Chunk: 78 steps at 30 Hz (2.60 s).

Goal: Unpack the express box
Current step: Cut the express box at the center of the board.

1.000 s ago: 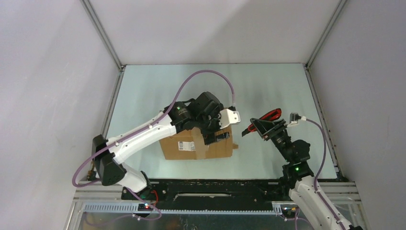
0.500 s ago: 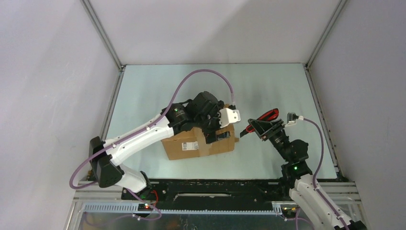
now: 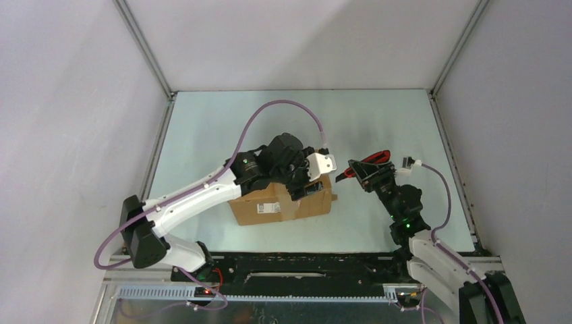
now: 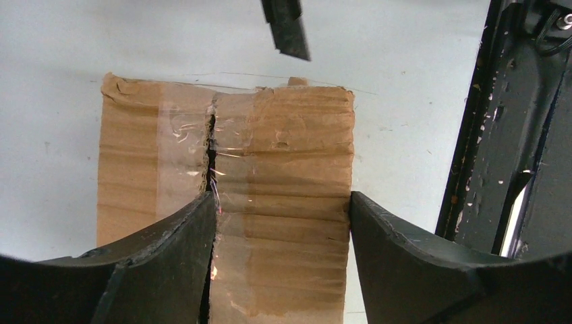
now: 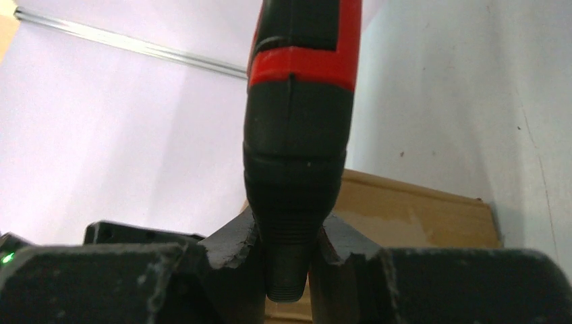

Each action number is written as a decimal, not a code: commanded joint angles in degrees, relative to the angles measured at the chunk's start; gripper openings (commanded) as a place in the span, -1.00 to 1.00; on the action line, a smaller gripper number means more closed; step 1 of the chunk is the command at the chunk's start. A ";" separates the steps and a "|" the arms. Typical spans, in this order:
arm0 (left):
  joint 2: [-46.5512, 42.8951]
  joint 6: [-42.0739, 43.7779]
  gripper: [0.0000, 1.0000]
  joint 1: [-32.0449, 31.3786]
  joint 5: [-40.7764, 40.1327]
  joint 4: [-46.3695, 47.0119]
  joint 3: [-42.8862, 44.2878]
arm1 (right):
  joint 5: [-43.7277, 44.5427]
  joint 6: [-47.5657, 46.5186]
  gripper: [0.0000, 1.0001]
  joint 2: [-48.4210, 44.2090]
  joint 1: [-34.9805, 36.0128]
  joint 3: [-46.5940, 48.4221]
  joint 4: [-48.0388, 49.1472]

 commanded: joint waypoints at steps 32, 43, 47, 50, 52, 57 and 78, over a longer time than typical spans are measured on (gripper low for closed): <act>-9.66 1.93 -0.03 -4.24 -9.22 14.93 -11.61 | 19.78 -1.13 -1.00 18.78 11.13 3.10 25.58; -10.28 2.39 -0.10 -4.50 -9.92 15.86 -12.80 | 16.56 -0.42 -1.00 22.86 11.14 2.83 32.08; -10.20 3.08 -0.11 -4.50 -10.18 16.35 -13.13 | 14.12 1.23 -1.00 22.97 10.80 2.46 32.83; -10.25 3.66 -0.14 -4.50 -10.39 16.65 -13.21 | 10.98 2.85 -1.00 22.46 10.37 2.53 30.98; -10.31 3.74 -0.14 -4.50 -10.67 17.21 -13.42 | 9.93 2.83 -1.00 21.58 10.38 2.08 29.84; -10.45 4.30 -0.20 -4.50 -12.53 18.86 -13.96 | 5.53 3.32 -1.00 19.55 9.94 2.42 24.66; -9.20 0.87 -0.37 -4.50 -24.78 24.01 -14.94 | -5.94 0.33 -1.00 5.66 7.53 2.32 4.66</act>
